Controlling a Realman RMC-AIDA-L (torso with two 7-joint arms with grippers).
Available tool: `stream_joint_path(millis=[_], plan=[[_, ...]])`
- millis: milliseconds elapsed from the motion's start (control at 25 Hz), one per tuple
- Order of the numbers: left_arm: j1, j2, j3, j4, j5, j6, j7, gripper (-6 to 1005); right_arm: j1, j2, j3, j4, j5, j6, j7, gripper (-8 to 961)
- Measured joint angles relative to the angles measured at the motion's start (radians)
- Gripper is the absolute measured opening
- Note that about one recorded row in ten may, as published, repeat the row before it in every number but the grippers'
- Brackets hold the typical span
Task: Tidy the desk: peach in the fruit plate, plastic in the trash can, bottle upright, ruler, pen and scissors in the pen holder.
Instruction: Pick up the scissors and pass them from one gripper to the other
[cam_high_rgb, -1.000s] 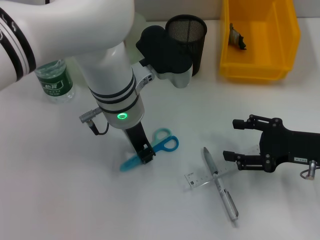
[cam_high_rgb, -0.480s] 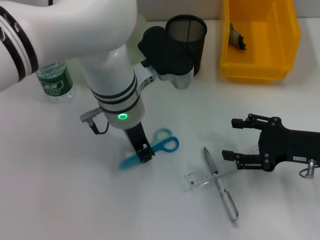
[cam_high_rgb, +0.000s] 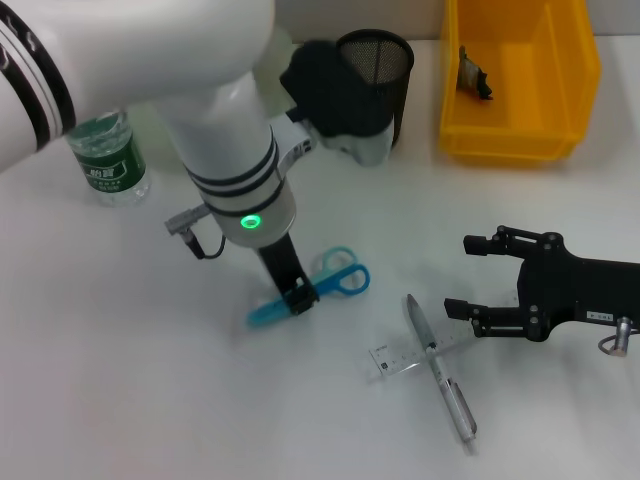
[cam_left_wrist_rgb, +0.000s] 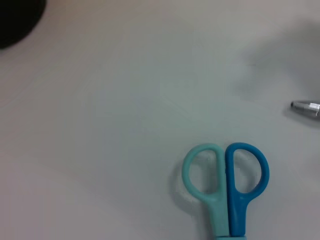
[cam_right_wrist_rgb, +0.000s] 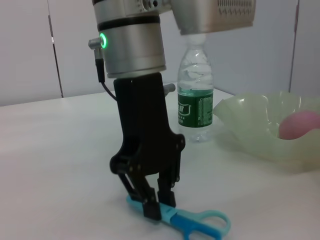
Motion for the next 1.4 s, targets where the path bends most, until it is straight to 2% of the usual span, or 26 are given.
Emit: stream_joint_path(millis=[200, 480, 560, 600, 880, 1200, 1240, 1280, 1320, 1360, 1400], plan=[[0.022, 0.000, -0.090, 0.033, -0.001, 0.006, 0.027, 223, -0.005, 0.000, 0.002, 0.000, 0.000, 0.000, 0.000, 824], [0.104, 0.002, -0.221, 0.116, -0.006, -0.008, 0.115, 224, -0.006, -0.001, 0.012, 0.028, 0.006, -0.006, 0.004, 824], [0.143, 0.003, -0.275, 0.145, -0.048, -0.020, 0.167, 224, -0.007, 0.000, 0.017, 0.029, 0.006, -0.007, 0.006, 824], [0.143, 0.003, -0.275, 0.145, -0.048, -0.020, 0.167, 224, -0.007, 0.000, 0.019, 0.030, 0.006, -0.007, 0.006, 824], [0.232, 0.007, -0.408, 0.152, -0.230, -0.038, 0.346, 224, -0.004, 0.000, 0.021, 0.040, 0.006, -0.003, 0.010, 825], [0.313, 0.008, -0.499, 0.106, -0.437, -0.078, 0.553, 224, 0.000, -0.001, 0.021, 0.043, 0.006, 0.000, 0.017, 825], [0.342, 0.008, -0.522, 0.050, -0.563, -0.103, 0.681, 225, 0.000, -0.001, 0.021, 0.043, 0.006, 0.000, 0.017, 825], [0.349, 0.008, -0.526, 0.032, -0.599, -0.109, 0.721, 225, -0.001, -0.001, 0.021, 0.043, 0.006, 0.000, 0.018, 825], [0.362, 0.008, -0.534, -0.025, -0.699, -0.129, 0.828, 225, 0.000, -0.001, 0.021, 0.043, 0.006, 0.000, 0.018, 825], [0.362, 0.008, -0.534, -0.025, -0.699, -0.129, 0.828, 225, 0.000, -0.001, 0.021, 0.043, 0.006, 0.001, 0.018, 824], [0.367, 0.008, -0.536, -0.059, -0.756, -0.140, 0.886, 225, 0.000, -0.001, 0.021, 0.043, 0.006, 0.001, 0.018, 824]])
